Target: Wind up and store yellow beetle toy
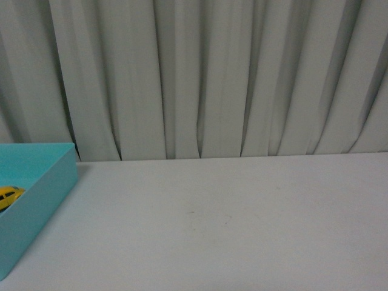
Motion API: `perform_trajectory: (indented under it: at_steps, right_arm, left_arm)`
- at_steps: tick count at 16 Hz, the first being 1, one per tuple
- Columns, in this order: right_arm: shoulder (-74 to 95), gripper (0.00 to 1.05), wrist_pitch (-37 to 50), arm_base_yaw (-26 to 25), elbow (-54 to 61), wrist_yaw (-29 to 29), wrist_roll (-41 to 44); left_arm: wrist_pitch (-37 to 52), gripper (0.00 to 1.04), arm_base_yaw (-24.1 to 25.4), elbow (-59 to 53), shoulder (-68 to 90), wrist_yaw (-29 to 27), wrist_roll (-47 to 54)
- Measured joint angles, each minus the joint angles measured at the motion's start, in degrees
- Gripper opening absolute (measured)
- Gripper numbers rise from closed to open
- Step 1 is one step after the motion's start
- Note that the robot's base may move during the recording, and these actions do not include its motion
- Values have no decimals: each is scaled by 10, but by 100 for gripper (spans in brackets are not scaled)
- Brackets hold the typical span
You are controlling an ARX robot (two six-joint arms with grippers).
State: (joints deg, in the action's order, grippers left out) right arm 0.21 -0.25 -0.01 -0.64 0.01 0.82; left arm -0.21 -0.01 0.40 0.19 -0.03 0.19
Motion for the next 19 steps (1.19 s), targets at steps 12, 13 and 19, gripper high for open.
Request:
perform_trajectory:
  at_steps: [12, 13, 19]
  right_arm:
    - [0, 98, 0, 0, 0, 0, 0]
    - [0, 98, 0, 0, 0, 0, 0]
    - [0, 98, 0, 0, 0, 0, 0]
  left_arm:
    - [0, 98, 0, 0, 0, 1, 0]
    - [0, 98, 0, 0, 0, 0, 0]
    - [0, 98, 0, 0, 0, 1, 0]
